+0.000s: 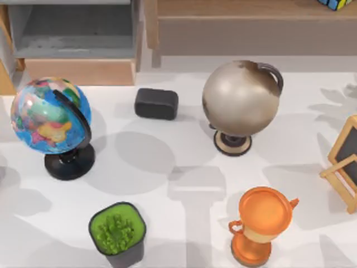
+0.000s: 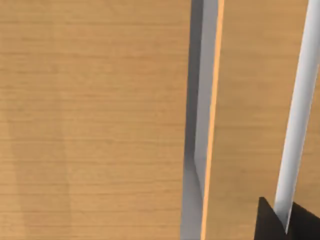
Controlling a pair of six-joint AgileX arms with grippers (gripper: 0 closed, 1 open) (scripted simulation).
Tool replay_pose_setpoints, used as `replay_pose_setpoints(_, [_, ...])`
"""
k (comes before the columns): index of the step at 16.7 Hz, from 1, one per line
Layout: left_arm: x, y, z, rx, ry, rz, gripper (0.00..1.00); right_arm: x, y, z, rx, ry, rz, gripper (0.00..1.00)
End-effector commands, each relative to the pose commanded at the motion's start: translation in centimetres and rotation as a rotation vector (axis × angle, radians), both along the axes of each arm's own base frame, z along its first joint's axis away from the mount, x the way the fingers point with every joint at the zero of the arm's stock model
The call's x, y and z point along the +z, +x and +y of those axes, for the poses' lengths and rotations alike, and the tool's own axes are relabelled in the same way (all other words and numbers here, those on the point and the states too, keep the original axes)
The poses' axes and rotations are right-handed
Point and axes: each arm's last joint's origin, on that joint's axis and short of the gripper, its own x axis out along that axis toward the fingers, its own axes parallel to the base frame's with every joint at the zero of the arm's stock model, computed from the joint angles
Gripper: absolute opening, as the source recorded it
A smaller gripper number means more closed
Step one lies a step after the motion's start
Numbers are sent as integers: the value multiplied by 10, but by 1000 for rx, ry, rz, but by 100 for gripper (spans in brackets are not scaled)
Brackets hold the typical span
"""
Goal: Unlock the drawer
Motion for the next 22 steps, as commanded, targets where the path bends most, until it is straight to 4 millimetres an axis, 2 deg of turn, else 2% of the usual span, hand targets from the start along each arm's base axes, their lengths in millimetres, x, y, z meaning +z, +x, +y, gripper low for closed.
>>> replay_pose_setpoints(5, [0,-3,1,2,1,-2,0,0,0,0,0,0,0,100])
replay_pose_setpoints(11, [-2,-56,0,0,-7,9,0,0,0,0,0,0,0,100])
replay_pose_setpoints(18, [-1,-65,2,4,5,0,0,0,0,0,0,0,0,100])
replay_pose_setpoints(22, [-3,-101,4,8,3,6,0,0,0,0,0,0,0,100])
